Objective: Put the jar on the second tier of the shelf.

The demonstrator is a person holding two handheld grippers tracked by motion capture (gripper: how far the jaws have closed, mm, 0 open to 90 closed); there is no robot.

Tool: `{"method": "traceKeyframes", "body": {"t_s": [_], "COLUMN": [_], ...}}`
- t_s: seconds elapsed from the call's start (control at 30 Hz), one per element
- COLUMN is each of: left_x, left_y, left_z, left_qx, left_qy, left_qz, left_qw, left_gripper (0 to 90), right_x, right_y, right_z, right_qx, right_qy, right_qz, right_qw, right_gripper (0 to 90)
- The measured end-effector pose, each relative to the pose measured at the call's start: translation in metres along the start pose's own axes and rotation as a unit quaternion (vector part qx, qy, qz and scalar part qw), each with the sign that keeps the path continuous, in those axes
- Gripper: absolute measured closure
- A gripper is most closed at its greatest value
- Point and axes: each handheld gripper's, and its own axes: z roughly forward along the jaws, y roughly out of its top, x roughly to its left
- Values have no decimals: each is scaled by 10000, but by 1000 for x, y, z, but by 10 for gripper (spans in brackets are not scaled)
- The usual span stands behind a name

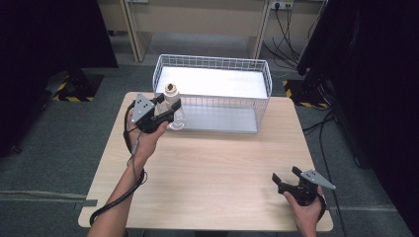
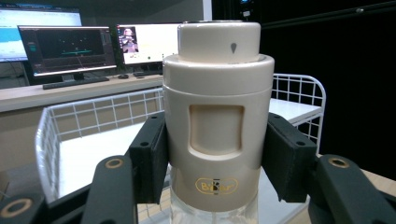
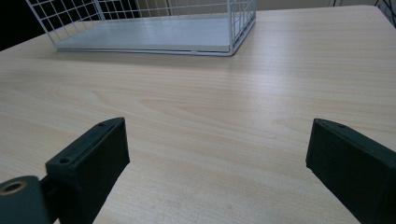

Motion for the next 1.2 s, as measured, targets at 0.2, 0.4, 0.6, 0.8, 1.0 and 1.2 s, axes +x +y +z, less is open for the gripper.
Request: {"method": "traceKeyframes", "body": {"t_s": [0.2, 0.4, 0.6, 0.8, 1.0, 1.2], "left_x": [2, 3, 4, 5, 6, 7], "left_y": [10, 18, 24, 29, 33, 40], "left_z": [1, 2, 4, 7, 10, 13], "left_qx": [-52, -133, -174, -194, -193, -218], "left_qy": [13, 23, 48, 80, 116, 142], "left_qz": [41, 39, 16, 5, -18, -11], "left_qw": [10000, 9999, 9998, 9998, 9997, 9997], "left_gripper": [457, 457, 457, 457, 457, 457], "right_x": [0, 0, 0, 0, 0, 0], "right_y": [0, 0, 0, 0, 0, 0], "right_z": [0, 0, 0, 0, 0, 0], "right_qx": [7, 6, 2, -2, -1, 0], "right_qy": [0, 1, 0, -1, -3, -3], "right_qz": [3, 13, 16, 15, 18, 24], "right_qw": [10000, 10000, 10000, 10000, 10000, 10000], "right_gripper": [61, 61, 61, 62, 62, 61]}}
